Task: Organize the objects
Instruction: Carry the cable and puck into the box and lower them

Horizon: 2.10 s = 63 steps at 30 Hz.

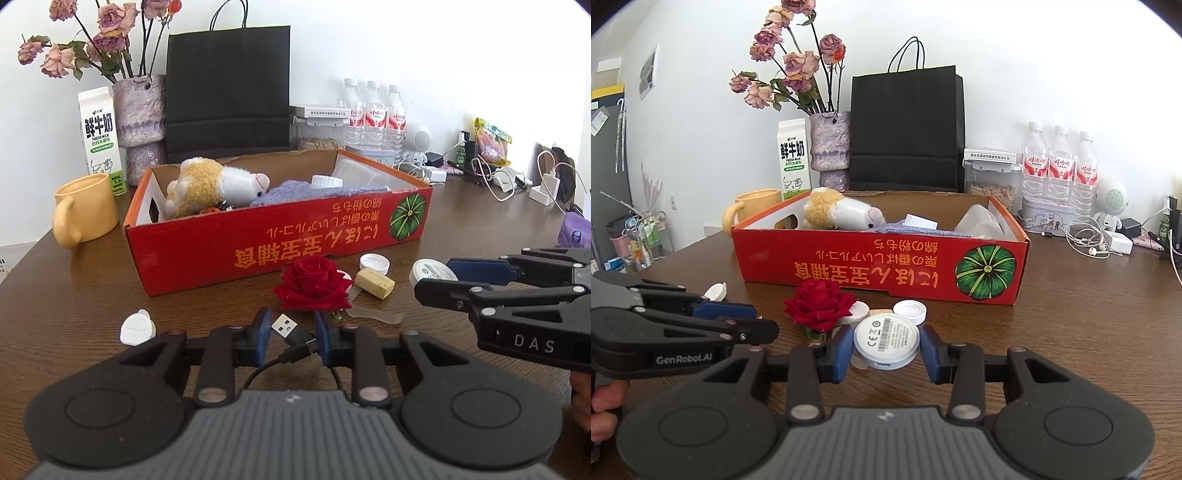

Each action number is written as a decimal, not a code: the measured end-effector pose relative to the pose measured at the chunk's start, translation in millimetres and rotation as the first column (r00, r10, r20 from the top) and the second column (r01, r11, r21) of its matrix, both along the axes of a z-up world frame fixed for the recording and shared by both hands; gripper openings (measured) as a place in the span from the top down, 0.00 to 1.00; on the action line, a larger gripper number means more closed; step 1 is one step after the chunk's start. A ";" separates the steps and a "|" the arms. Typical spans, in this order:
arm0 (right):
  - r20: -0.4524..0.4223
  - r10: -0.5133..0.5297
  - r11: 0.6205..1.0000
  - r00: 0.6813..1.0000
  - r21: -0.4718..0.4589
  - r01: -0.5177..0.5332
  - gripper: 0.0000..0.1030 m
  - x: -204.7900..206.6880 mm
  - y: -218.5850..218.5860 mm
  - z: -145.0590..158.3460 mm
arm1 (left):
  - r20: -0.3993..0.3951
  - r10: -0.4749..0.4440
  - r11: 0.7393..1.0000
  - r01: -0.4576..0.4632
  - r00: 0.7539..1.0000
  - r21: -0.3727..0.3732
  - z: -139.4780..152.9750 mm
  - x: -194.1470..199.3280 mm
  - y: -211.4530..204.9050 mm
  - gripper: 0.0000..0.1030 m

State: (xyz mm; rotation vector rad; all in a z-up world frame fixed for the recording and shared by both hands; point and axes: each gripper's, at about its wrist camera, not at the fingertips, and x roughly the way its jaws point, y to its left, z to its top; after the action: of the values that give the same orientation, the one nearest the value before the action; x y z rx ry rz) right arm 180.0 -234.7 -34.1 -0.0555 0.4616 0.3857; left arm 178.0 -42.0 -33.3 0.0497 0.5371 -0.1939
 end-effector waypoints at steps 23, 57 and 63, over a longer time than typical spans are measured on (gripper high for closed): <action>0.054 0.021 1.000 0.998 0.019 -0.022 0.63 10.6 -2.7 12.6 | -0.035 0.035 0.999 -0.035 0.999 -0.018 8.3 13.4 20.2 0.48; 0.051 0.027 1.000 0.998 0.004 -0.027 0.63 9.8 1.8 7.5 | 0.025 0.062 0.998 -0.062 0.998 -0.007 12.4 2.1 5.9 0.87; 0.075 0.026 0.999 0.997 0.030 -0.029 0.63 14.1 0.4 19.1 | 0.108 0.071 0.997 -0.070 0.992 -0.007 39.0 9.9 7.3 0.87</action>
State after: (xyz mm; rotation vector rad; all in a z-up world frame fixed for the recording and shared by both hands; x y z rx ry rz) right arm 194.1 -234.3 -15.0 -0.0459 0.3813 0.4163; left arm 187.8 -34.6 5.7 0.0382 0.4301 -0.1221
